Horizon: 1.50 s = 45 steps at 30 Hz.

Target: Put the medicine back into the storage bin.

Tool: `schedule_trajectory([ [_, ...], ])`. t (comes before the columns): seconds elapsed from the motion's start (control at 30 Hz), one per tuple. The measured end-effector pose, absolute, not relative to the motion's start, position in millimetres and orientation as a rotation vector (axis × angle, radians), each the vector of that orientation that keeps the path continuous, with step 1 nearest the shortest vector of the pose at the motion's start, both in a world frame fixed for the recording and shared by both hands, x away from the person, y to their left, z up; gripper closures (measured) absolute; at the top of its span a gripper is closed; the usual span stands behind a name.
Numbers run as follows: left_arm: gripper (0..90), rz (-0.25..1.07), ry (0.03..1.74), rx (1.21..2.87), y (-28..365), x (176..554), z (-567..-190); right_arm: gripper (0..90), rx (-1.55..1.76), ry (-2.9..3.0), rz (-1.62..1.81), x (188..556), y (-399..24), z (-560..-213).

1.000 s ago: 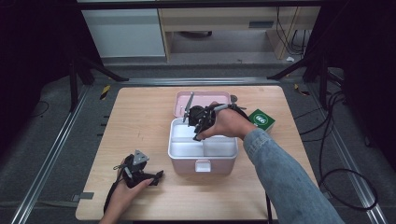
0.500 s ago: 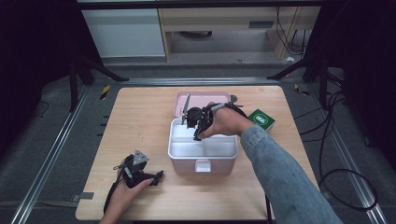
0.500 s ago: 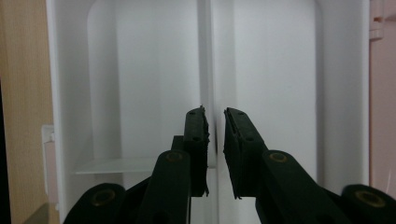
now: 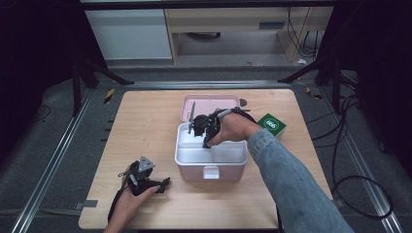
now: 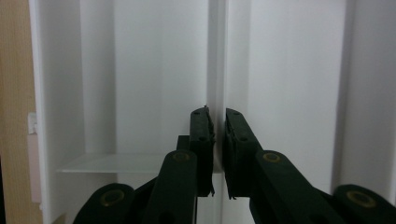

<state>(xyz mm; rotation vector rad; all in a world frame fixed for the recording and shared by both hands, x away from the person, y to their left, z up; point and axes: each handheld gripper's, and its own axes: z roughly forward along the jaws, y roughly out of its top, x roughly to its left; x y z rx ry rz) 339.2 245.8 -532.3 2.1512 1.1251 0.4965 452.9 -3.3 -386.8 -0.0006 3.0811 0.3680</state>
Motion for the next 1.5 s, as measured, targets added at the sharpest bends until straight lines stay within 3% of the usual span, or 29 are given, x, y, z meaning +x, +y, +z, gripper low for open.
schedule_trajectory([
  [0.43,0.0,0.499,1.127,2.146,245.3,338.6,-532.6,88.5,-0.041,3.082,0.317,454.7,0.8,-387.8],
  [1.5,0.0,0.498,1.129,2.144,245.2,338.5,-532.7,89.9,-0.010,3.080,0.462,454.4,-12.9,-381.7],
])
